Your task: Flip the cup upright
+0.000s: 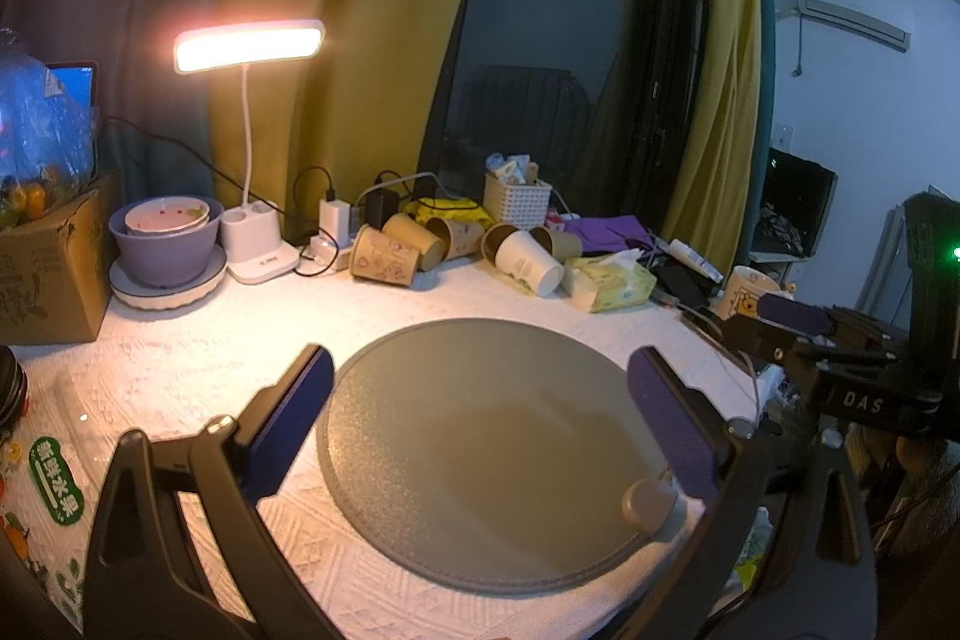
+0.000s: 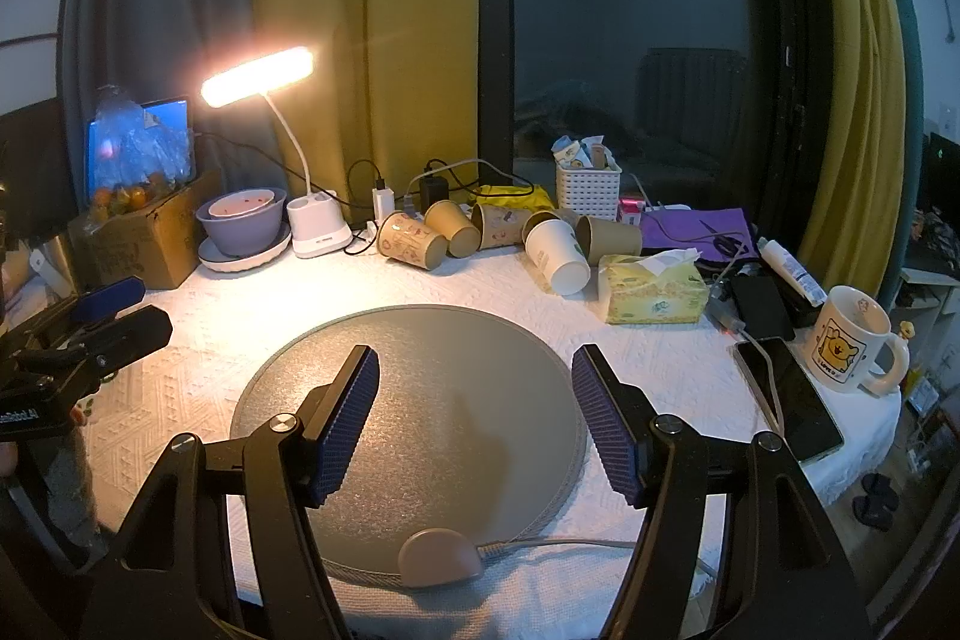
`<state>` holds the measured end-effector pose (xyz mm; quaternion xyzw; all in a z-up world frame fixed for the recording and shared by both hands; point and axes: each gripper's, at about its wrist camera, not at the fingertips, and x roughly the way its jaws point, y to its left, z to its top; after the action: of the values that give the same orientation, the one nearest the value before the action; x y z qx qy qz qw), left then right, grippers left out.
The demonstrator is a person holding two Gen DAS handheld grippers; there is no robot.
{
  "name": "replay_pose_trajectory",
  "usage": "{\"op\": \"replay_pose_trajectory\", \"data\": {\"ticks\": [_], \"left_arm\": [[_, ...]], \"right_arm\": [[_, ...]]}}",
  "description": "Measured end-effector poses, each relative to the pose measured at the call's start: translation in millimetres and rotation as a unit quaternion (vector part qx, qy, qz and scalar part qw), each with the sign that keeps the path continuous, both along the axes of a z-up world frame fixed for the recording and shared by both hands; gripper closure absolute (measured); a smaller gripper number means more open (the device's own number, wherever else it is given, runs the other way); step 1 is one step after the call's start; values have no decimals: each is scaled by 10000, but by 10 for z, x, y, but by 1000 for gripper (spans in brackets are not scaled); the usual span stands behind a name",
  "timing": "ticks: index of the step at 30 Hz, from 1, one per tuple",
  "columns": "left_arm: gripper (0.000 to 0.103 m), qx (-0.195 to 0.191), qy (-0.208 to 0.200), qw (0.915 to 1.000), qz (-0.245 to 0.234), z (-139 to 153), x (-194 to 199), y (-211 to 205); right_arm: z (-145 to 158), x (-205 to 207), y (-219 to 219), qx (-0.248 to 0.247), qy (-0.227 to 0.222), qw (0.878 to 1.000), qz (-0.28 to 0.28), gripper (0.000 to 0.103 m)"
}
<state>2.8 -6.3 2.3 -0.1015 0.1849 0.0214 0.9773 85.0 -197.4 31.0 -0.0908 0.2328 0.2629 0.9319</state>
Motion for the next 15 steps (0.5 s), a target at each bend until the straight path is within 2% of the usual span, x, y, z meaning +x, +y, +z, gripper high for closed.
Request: {"op": "replay_pose_trajectory", "data": {"ticks": [15], "left_arm": [[4,-9,13,10000,-19,21,11,0]], "right_arm": [[-19,22,-22,2,26,10000,-12,33]]}}
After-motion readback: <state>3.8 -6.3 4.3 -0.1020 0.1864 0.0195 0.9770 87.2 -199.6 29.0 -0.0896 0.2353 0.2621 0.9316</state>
